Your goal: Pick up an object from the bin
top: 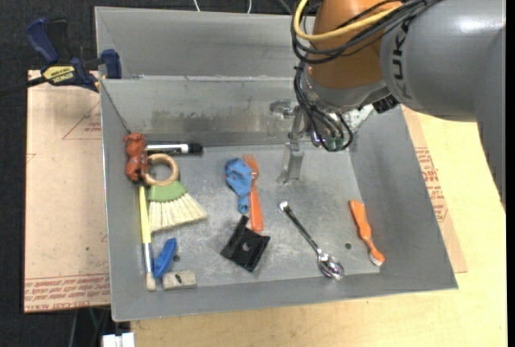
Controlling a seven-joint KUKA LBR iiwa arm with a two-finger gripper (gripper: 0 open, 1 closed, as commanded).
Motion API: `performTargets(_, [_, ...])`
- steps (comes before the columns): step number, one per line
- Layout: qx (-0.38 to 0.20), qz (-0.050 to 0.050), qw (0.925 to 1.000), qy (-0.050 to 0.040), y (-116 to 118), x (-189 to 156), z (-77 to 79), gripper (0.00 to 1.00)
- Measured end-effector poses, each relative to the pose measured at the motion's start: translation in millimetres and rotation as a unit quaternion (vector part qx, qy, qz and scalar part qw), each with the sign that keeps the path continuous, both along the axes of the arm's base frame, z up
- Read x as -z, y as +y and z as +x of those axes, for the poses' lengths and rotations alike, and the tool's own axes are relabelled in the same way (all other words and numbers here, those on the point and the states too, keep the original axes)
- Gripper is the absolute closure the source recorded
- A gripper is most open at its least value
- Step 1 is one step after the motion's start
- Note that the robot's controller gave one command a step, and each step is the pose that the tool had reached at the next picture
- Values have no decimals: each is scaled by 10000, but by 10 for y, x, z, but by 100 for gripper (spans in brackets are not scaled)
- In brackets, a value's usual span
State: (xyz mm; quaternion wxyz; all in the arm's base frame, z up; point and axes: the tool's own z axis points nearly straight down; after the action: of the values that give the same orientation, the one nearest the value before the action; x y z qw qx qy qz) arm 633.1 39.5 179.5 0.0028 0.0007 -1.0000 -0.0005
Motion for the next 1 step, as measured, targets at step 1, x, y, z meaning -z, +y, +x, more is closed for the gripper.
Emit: performTargets(1, [5,1,10000,-38,-1,-47,18,0])
